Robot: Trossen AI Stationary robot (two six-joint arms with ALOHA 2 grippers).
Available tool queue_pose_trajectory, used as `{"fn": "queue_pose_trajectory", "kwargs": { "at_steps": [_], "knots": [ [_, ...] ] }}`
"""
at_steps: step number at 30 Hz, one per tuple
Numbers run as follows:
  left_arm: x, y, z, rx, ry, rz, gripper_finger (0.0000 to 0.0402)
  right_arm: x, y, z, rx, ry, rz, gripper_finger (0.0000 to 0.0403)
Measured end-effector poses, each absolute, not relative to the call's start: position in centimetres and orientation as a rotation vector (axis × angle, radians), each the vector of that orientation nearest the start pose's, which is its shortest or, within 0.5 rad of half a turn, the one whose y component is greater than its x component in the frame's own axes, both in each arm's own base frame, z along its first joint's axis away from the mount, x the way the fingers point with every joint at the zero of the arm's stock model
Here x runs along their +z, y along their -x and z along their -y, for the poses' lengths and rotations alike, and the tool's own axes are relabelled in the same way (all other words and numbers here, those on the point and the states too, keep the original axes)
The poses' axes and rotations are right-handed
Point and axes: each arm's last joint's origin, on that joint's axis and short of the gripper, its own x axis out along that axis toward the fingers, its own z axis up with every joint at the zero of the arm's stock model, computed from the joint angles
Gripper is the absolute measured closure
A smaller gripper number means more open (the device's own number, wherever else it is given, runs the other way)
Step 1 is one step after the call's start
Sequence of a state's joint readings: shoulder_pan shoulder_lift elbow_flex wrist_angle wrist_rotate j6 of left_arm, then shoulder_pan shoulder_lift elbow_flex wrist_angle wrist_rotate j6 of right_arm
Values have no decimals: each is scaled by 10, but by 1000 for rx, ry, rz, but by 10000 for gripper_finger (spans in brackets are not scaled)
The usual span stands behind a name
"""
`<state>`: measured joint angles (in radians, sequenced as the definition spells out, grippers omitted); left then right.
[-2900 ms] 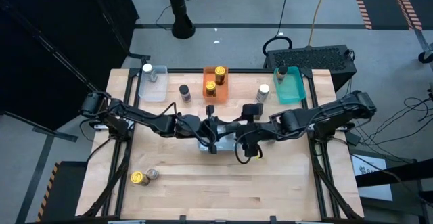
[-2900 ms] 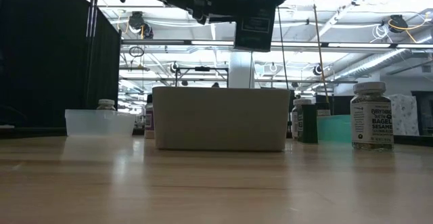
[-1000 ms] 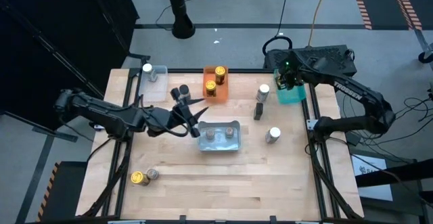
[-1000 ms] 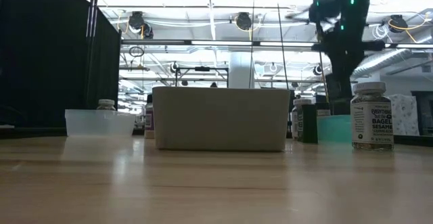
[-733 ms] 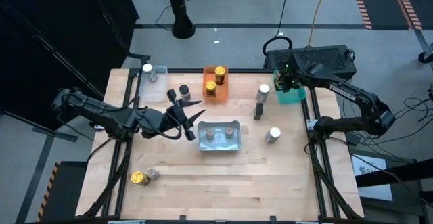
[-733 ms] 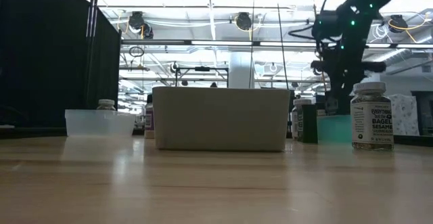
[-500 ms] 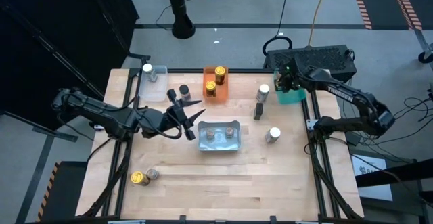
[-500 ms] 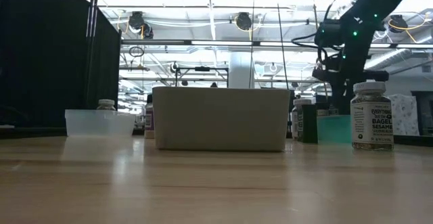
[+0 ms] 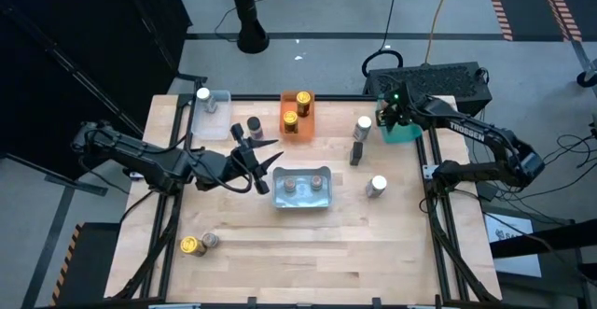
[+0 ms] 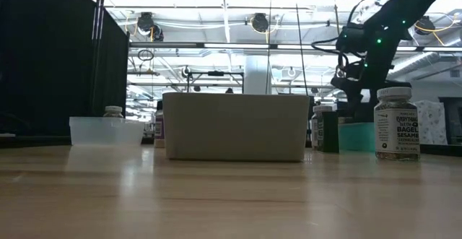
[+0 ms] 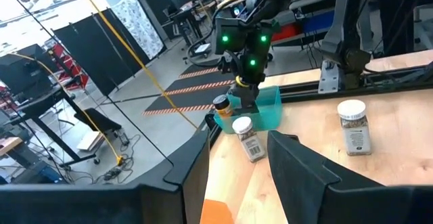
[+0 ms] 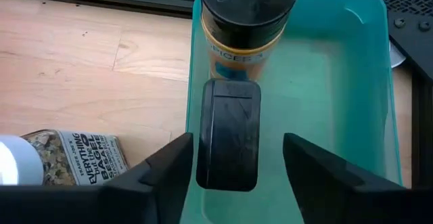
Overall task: Sort spices by type
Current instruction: Put the left black seasoning can into the green bin, then put the bottom white seasoning bottle into the transparent bin
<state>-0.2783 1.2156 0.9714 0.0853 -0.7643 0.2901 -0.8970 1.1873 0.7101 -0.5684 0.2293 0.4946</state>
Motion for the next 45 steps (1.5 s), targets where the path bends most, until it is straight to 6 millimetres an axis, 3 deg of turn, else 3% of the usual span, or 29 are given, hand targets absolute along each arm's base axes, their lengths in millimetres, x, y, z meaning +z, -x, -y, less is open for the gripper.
{"fn": "queue_pose_trajectory", "kwargs": {
  "at_steps": [4,9,14,21,30,37,45],
  "knots": [
    [336,-263,54,462,-363,-209,246,210,-128,171,-1265,-746,-752,180],
    [330,-262,54,465,-295,-240,246,230,-126,158,-1228,-697,-646,187],
    [316,-257,57,463,-181,-343,246,261,-131,125,-1066,-570,-491,190],
    [300,-247,71,415,-4,-446,246,292,-153,71,-686,-354,-323,190],
    [293,-235,107,77,402,-594,246,304,-172,23,-362,-265,-245,190],
    [273,-221,110,204,767,-880,259,307,-174,9,-287,-235,-222,190],
    [255,-224,119,195,935,-1131,293,305,-175,6,-271,-231,-248,190]
  ]
}}
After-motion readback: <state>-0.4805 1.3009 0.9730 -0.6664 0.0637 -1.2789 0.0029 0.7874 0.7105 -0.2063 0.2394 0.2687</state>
